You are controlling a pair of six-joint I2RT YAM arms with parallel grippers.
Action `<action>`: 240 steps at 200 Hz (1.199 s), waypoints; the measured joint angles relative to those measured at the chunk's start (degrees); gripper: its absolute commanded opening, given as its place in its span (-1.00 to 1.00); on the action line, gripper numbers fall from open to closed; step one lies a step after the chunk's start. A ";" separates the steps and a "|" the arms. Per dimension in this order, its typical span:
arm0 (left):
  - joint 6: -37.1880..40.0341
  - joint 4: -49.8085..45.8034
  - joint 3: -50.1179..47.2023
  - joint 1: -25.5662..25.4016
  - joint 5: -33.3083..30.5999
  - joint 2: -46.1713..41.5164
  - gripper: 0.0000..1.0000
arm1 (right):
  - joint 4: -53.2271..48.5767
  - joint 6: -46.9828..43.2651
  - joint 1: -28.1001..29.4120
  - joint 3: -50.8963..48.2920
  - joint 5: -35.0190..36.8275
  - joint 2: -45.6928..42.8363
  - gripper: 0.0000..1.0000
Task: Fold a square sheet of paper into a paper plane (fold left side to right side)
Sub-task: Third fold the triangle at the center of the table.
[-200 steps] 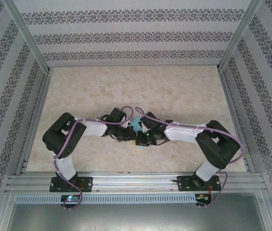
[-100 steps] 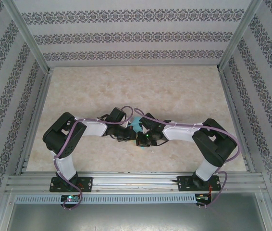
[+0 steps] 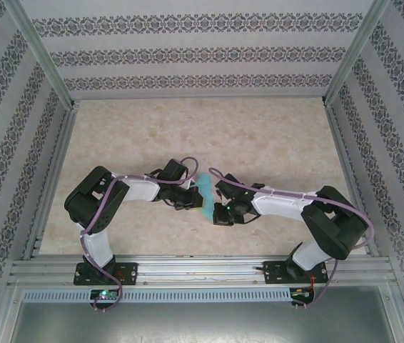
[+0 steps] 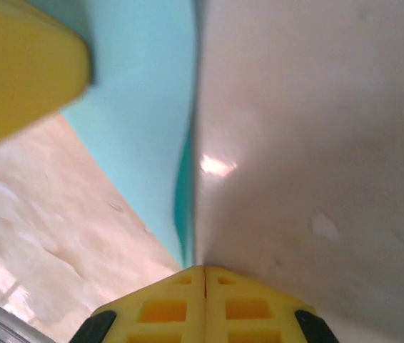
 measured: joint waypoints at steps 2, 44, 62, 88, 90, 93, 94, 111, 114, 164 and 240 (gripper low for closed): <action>0.00 0.00 0.00 0.00 0.00 0.00 -0.99 | -0.33 0.00 0.00 0.00 -0.04 -0.24 -1.00; -1.92 1.03 -0.33 0.37 0.81 0.17 -0.99 | 0.37 -0.20 -0.74 0.61 -1.68 -2.89 -1.00; -2.62 1.66 -0.59 0.42 0.90 0.20 -0.99 | 2.45 -0.22 -1.05 1.55 -2.03 -1.55 -1.00; -3.08 2.03 -0.76 0.52 1.09 0.20 -0.98 | 5.27 -0.17 -1.18 3.23 -2.16 2.36 -1.00; -3.13 2.05 -0.79 0.55 1.09 0.20 -0.98 | 5.40 -0.17 -1.18 3.30 -2.12 2.67 -1.00; -3.19 2.14 -0.81 0.57 1.14 0.20 -0.98 | 5.62 -0.20 -1.18 3.37 -2.08 2.99 -1.00; -3.19 2.14 -0.81 0.57 1.14 0.20 -0.98 | 5.75 -0.15 -1.18 3.37 -2.03 3.15 -1.00; -3.21 2.25 -0.90 0.66 1.29 0.20 -0.97 | 6.14 -0.17 -1.29 3.39 -1.40 4.42 -1.00; -3.21 2.27 -0.90 0.66 1.29 0.20 -0.97 | 6.16 -0.17 -1.29 3.39 -1.29 4.52 -1.00; -2.91 2.16 -0.90 0.66 1.27 -0.02 -0.82 | 7.23 -0.26 -2.80 2.93 -2.38 5.75 -1.00; -2.54 1.27 -3.98 0.39 0.42 -7.21 -0.85 | 8.59 -0.85 -3.50 2.54 -4.94 6.60 -1.00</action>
